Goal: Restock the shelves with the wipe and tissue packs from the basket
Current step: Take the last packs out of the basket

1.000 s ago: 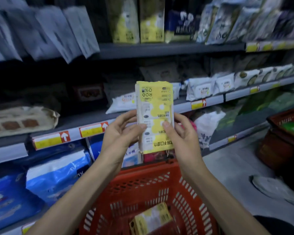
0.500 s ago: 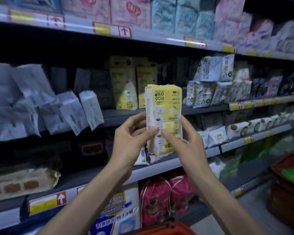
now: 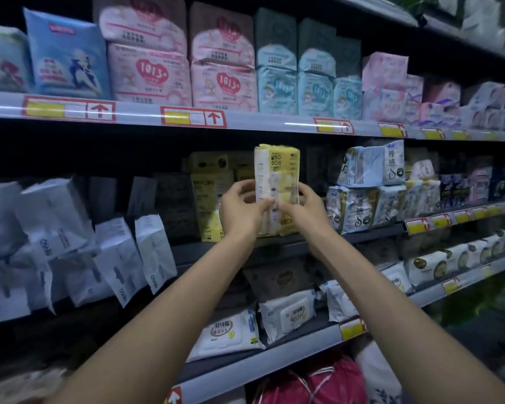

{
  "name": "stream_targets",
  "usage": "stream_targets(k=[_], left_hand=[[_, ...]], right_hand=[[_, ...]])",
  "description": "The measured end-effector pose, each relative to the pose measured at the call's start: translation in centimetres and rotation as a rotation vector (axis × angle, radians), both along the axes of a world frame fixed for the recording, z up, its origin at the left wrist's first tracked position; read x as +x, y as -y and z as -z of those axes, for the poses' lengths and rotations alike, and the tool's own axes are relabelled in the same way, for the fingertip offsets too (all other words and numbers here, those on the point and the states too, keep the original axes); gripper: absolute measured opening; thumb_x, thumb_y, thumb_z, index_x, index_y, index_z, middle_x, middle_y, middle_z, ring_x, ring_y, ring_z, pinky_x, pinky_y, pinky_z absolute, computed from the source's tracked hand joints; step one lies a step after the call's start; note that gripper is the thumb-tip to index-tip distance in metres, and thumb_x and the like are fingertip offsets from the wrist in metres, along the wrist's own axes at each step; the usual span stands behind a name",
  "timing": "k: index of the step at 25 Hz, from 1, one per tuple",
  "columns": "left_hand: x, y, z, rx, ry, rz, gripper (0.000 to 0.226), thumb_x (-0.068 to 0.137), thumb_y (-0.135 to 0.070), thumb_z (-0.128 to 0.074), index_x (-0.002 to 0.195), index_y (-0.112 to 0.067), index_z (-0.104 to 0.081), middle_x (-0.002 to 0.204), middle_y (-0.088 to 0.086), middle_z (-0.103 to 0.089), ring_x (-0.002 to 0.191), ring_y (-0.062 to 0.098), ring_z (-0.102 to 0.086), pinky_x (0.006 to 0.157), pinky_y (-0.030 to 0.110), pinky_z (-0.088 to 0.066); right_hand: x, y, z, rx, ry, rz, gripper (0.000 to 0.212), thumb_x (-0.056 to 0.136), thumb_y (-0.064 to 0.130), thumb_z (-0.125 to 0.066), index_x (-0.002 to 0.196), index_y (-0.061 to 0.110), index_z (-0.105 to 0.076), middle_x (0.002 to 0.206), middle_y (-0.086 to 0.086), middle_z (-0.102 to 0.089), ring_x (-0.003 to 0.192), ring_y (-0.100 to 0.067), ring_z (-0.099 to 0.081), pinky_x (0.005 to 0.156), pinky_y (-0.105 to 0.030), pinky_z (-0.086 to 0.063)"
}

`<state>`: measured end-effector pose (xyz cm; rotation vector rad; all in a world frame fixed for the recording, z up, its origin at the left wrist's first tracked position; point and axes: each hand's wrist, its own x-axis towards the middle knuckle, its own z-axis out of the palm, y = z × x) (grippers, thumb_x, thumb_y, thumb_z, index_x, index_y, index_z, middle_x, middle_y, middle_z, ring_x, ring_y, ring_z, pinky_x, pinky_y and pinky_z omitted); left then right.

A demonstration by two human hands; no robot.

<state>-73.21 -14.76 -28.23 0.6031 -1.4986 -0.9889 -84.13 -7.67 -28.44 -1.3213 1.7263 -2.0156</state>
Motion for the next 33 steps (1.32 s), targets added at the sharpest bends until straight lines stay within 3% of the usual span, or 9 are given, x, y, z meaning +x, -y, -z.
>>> stream_targets(k=[5, 9, 15, 19, 22, 27, 29, 31, 33], left_hand=[[-1.5, 2.4, 1.5, 0.109, 0.195, -0.089, 0.042, 0.079, -0.018, -0.090, 0.112, -0.020, -0.065, 0.108, 0.000, -0.075, 0.100, 0.019, -0.073, 0.086, 0.038, -0.061], [-0.8, 2.0, 1.5, 0.063, 0.306, -0.130, 0.055, 0.077, -0.025, -0.092, 0.124, -0.017, -0.064, 0.109, 0.002, -0.072, 0.097, 0.022, -0.071, 0.087, 0.045, -0.062], [1.2, -0.9, 1.3, 0.058, 0.490, -0.091, 0.057, 0.080, -0.022, -0.089, 0.127, -0.020, -0.056, 0.094, -0.002, -0.065, 0.093, 0.022, -0.068, 0.085, 0.040, -0.059], [3.1, -2.5, 1.5, 0.017, 0.669, 0.009, 0.069, 0.078, -0.023, -0.088, 0.137, -0.019, -0.052, 0.117, 0.009, -0.070, 0.104, 0.026, -0.069, 0.081, 0.036, -0.058], [4.9, -3.2, 1.3, -0.091, 0.757, 0.025, 0.078, 0.076, -0.022, -0.087, 0.144, -0.019, -0.049, 0.120, 0.004, -0.066, 0.104, 0.023, -0.066, 0.075, 0.032, -0.054], [8.5, -4.5, 0.9, -0.363, 1.044, -0.024, 0.104, 0.076, -0.046, -0.083, 0.160, -0.027, -0.025, 0.153, 0.005, -0.044, 0.135, 0.028, -0.050, 0.104, 0.046, -0.052], [9.7, -5.0, 0.7, -0.475, 1.200, -0.080, 0.111, 0.079, -0.059, -0.077, 0.164, -0.030, -0.013, 0.163, 0.008, -0.030, 0.147, 0.032, -0.037, 0.115, 0.053, -0.040], [10.7, -5.7, 0.7, -0.540, 1.307, -0.092, 0.113, 0.081, -0.072, -0.067, 0.165, -0.031, -0.004, 0.172, 0.007, -0.013, 0.157, 0.032, -0.017, 0.124, 0.061, -0.019], [11.7, -6.4, 1.0, -0.579, 1.385, -0.078, 0.115, 0.080, -0.084, -0.056, 0.165, -0.033, 0.002, 0.174, 0.005, -0.002, 0.160, 0.031, -0.004, 0.125, 0.064, -0.010]], right_hand=[[-2.3, 3.1, 3.8, 0.119, -0.145, 0.095, 0.064, 0.097, 0.009, -0.069, 0.152, 0.030, -0.045, 0.116, 0.014, -0.063, 0.107, -0.014, -0.066, 0.073, -0.026, -0.054], [-2.5, 3.2, 4.8, 0.181, -0.178, 0.219, 0.068, 0.093, 0.023, -0.077, 0.152, 0.028, -0.043, 0.128, 0.004, -0.065, 0.118, -0.023, -0.064, 0.092, -0.045, -0.058], [-0.1, 1.4, 3.8, 0.316, -0.163, 0.267, 0.057, 0.081, 0.027, -0.087, 0.128, 0.021, -0.056, 0.119, 0.000, -0.071, 0.107, -0.025, -0.068, 0.081, -0.040, -0.056], [0.8, -0.1, 2.3, 0.405, -0.076, 0.220, 0.053, 0.083, 0.016, -0.085, 0.128, 0.016, -0.058, 0.123, -0.005, -0.071, 0.110, -0.026, -0.068, 0.090, -0.040, -0.055], [1.6, -1.7, 1.5, 0.441, -0.095, 0.188, 0.062, 0.083, 0.017, -0.086, 0.136, 0.014, -0.056, 0.125, -0.005, -0.071, 0.111, -0.024, -0.068, 0.096, -0.043, -0.056], [2.7, -6.4, 0.1, 0.521, -0.482, 0.218, 0.072, 0.085, 0.039, -0.083, 0.145, 0.019, -0.049, 0.134, -0.005, -0.064, 0.117, -0.026, -0.063, 0.092, -0.043, -0.055], [3.0, -8.3, -0.2, 0.666, -0.664, 0.297, 0.091, 0.080, 0.064, -0.077, 0.153, 0.025, -0.038, 0.147, -0.008, -0.054, 0.131, -0.031, -0.053, 0.103, -0.050, -0.050], [3.4, -10.0, -0.3, 0.849, -0.817, 0.362, 0.116, 0.075, 0.079, -0.069, 0.164, 0.029, -0.014, 0.166, -0.014, -0.026, 0.153, -0.040, -0.024, 0.121, -0.058, -0.028], [4.3, -12.2, -0.5, 0.937, -0.857, 0.302, 0.133, 0.070, 0.081, -0.073, 0.165, 0.034, 0.007, 0.173, -0.015, 0.003, 0.158, -0.044, 0.002, 0.126, -0.062, -0.009]])
